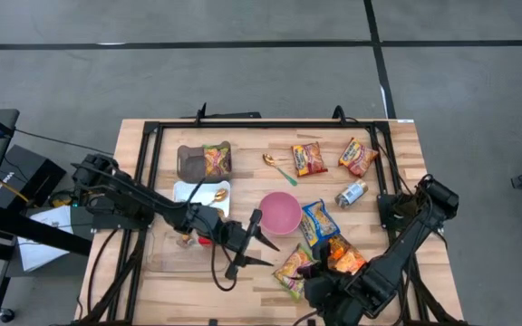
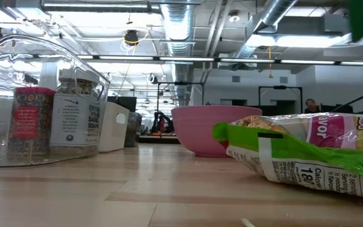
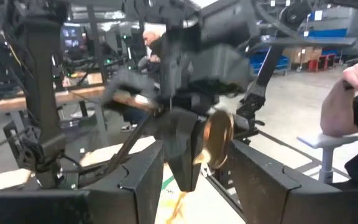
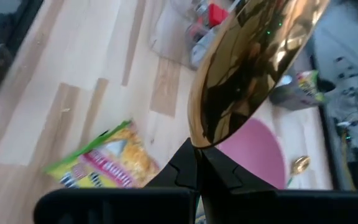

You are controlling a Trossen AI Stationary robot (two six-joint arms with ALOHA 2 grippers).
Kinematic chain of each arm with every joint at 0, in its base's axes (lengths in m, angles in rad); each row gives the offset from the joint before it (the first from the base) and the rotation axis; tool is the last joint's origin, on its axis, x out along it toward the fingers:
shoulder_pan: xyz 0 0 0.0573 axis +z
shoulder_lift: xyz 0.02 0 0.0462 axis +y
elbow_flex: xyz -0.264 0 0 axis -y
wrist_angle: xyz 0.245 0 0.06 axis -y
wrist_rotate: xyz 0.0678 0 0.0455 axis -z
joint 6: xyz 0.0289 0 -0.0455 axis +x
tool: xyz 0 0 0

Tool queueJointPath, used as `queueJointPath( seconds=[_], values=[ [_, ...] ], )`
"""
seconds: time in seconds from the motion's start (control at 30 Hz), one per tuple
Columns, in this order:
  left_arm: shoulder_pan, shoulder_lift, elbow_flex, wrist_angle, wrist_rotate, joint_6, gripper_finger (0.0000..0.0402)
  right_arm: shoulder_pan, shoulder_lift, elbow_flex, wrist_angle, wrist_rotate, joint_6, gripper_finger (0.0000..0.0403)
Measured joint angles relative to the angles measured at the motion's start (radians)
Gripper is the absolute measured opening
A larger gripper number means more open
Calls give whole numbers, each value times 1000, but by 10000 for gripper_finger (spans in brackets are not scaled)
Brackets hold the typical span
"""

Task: Pick & Place Food Item
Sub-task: Put the green spoon into the white bin

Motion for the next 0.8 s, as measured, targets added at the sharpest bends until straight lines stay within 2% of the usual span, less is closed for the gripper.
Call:
queueJointPath(
  seconds=[0.3,0.47,0.8],
  values=[
    [-7,81,46,28,5,0,172,-45,0,0,40,7,-72,0],
    [-12,83,47,39,42,-1,172,-43,0,0,40,44,-84,0],
    [-14,83,47,30,43,46,172,-19,0,0,128,112,-136,0]
  ],
)
